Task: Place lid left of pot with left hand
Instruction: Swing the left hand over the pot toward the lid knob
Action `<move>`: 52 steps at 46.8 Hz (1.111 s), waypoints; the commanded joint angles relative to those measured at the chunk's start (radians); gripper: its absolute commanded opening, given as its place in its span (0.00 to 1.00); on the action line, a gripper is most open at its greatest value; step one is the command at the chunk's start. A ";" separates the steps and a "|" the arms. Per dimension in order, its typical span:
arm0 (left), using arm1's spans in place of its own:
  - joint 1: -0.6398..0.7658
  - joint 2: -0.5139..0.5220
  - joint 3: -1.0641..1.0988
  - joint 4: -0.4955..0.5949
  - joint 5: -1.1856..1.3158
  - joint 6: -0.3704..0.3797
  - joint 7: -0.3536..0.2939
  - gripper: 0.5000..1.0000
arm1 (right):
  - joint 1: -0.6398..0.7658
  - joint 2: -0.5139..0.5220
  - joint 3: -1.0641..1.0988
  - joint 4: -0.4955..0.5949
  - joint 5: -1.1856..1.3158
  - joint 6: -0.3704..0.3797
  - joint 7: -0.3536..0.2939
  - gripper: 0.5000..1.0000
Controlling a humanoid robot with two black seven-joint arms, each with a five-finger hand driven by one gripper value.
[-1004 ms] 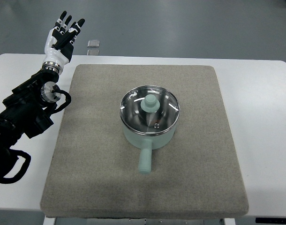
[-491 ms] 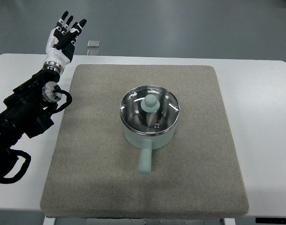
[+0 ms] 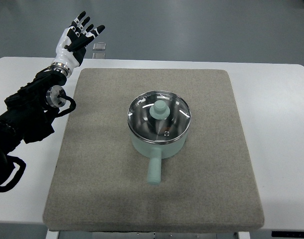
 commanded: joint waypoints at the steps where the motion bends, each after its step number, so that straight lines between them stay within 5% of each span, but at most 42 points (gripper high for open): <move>1: -0.017 0.017 0.047 -0.003 0.020 -0.002 0.000 0.98 | 0.000 0.000 0.000 0.000 0.000 0.000 0.000 0.85; 23: -0.101 0.063 0.171 -0.029 0.352 -0.015 -0.001 0.98 | 0.000 0.000 0.000 0.000 0.000 0.000 0.000 0.85; 52: -0.233 0.299 0.174 -0.497 1.122 -0.039 -0.047 0.98 | 0.000 0.000 0.000 0.001 0.000 0.000 0.000 0.85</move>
